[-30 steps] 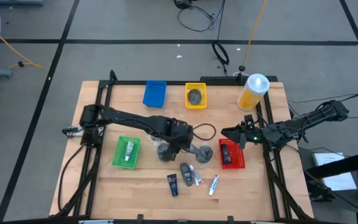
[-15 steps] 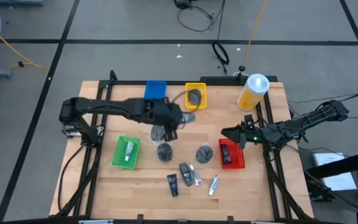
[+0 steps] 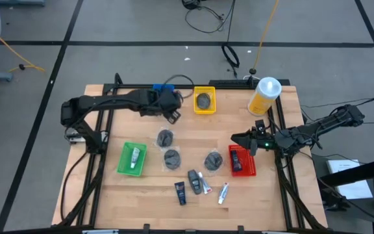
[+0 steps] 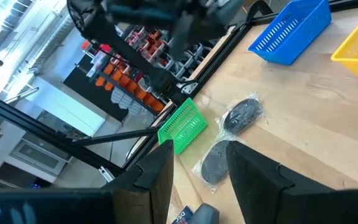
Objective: Pick & Place Travel size toiletries
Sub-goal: Put the gray deodorant into the blue bin, then put the black hairbrush into the yellow bin
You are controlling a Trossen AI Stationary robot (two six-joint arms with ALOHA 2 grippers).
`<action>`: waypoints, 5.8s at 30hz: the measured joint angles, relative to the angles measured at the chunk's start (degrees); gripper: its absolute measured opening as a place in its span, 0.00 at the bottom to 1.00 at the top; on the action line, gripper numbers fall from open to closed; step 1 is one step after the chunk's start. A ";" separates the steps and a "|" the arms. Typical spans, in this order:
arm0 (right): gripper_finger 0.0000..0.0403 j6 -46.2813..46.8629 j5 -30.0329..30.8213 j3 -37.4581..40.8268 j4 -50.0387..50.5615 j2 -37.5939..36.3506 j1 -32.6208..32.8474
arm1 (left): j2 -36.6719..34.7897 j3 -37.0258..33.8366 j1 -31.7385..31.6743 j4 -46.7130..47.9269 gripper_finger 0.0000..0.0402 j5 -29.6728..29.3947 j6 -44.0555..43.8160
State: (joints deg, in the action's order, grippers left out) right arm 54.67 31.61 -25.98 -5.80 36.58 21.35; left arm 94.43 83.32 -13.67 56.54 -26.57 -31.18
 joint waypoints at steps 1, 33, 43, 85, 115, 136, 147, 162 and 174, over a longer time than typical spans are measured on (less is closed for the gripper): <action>0.35 -0.02 -0.04 -0.01 0.00 0.00 0.01 | -0.02 -0.89 -1.52 -0.27 0.48 0.31 -1.16; 0.35 -1.40 -0.33 0.00 0.02 -0.04 0.02 | 1.63 -13.04 -17.42 -13.78 0.55 11.29 -12.35; 0.35 -1.40 -1.68 0.00 -0.43 -0.04 0.02 | 3.96 -13.00 -17.42 -14.08 0.53 12.00 -12.85; 0.35 -21.06 -9.14 -21.42 20.38 16.66 -3.77 | -17.13 -13.65 24.92 -8.25 0.53 6.35 -18.84; 0.35 -46.98 -33.32 -25.04 25.73 40.14 -9.01 | -17.11 -20.34 38.27 -14.24 0.32 7.00 -35.45; 0.42 -64.83 -32.87 -24.96 14.70 52.24 -10.52 | -17.09 -20.36 47.26 -15.31 0.29 3.96 -44.00; 0.43 -60.23 -33.08 -29.23 22.33 57.25 -12.00 | -17.09 -20.36 46.97 -16.23 0.29 3.79 -42.13; 0.43 -60.48 -34.88 -33.81 27.69 64.02 -12.40 | -17.05 -20.36 46.97 -16.19 0.29 2.43 -40.95; 0.32 -54.96 -33.33 -33.93 25.59 66.26 -14.42 | -17.05 -20.38 46.97 -16.33 0.29 2.39 -40.94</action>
State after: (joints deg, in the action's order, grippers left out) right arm -0.28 -1.72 -59.91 19.79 102.84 6.93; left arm 77.38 62.94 33.30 40.21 -24.18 -72.12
